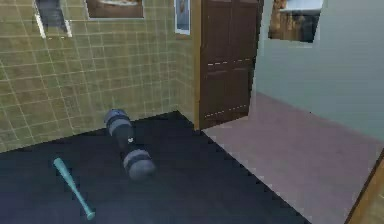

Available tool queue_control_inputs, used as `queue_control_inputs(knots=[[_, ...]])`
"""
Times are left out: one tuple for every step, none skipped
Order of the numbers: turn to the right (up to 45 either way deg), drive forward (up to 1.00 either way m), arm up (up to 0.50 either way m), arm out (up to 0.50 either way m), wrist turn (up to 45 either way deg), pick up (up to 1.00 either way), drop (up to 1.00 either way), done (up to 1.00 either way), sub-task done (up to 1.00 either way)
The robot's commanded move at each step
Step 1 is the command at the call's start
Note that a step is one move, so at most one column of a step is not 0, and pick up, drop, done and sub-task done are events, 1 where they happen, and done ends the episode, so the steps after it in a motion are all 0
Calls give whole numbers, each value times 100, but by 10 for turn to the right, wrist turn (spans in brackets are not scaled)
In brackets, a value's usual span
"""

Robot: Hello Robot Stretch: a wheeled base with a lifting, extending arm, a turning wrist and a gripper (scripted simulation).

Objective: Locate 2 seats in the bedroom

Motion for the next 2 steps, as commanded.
queue_control_inputs(knots=[[-450,0,0,0,0,0,0,0,0],[-450,0,0,0,0,0,0,0,0]])
